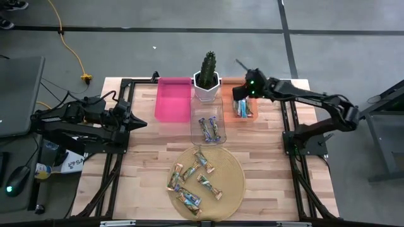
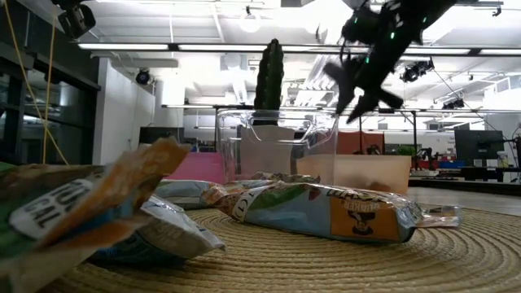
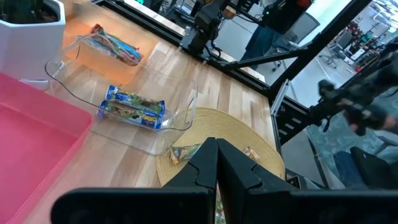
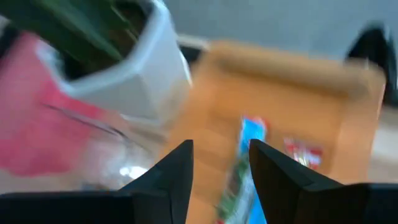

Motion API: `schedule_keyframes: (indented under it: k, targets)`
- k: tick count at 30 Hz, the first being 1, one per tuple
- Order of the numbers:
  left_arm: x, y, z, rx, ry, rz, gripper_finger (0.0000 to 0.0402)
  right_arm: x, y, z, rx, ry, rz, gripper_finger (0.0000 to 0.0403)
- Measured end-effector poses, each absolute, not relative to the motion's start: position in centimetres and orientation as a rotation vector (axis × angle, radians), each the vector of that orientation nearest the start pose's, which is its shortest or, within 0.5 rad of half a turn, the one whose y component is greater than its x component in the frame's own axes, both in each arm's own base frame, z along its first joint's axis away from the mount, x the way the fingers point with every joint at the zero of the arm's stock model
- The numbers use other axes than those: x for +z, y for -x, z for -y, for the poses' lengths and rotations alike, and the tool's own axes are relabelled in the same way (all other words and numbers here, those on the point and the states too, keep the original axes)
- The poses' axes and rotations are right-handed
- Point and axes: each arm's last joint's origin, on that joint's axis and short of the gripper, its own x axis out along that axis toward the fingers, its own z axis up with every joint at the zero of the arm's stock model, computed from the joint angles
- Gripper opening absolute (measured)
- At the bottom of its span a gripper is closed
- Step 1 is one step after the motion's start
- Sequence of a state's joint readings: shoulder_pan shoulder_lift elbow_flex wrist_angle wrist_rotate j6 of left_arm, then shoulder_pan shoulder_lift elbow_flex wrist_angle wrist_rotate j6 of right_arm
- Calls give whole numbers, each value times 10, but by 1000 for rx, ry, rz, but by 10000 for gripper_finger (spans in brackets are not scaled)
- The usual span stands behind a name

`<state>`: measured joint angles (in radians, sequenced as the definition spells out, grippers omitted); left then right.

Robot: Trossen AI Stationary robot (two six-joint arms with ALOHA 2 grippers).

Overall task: Pick and place Granola Bars by type
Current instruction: Put the yellow granola bar into the pink bin

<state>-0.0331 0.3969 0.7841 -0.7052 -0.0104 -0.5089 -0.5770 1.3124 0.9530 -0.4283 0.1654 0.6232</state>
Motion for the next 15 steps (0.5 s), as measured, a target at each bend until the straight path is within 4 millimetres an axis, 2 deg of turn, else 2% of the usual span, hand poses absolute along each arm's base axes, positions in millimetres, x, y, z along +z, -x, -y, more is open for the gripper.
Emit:
schedule_keyframes:
  k: [4,7,11,15]
  targets:
    - [323,-73,2,59,497,-317,1,297,-219,143,-822,-677,-439,141]
    - [323,-73,2,58,497,-317,1,318,-218,131,-690,-644,-371,141]
    - [323,-73,2,59,496,-317,1,336,-221,107,-531,-603,-312,141]
    - [323,-73,2,58,495,-317,1,344,-229,77,-390,-572,-290,140]
